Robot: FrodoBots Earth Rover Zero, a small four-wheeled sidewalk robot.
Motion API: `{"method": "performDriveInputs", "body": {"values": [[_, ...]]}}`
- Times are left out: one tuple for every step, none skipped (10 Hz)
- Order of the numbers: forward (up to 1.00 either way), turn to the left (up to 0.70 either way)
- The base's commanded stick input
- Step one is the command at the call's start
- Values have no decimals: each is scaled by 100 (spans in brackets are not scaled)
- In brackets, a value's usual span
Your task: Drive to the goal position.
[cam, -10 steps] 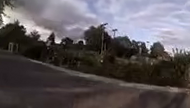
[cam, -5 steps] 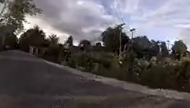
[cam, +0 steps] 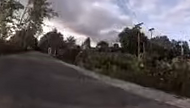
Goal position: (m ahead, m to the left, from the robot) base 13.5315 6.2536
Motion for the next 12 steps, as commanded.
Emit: {"method": "performDriveInputs", "body": {"values": [[70,35],[70,35],[70,35],[70,35],[70,35],[70,35],[70,17],[70,10],[70,4],[70,0],[70,0],[70,0]]}}
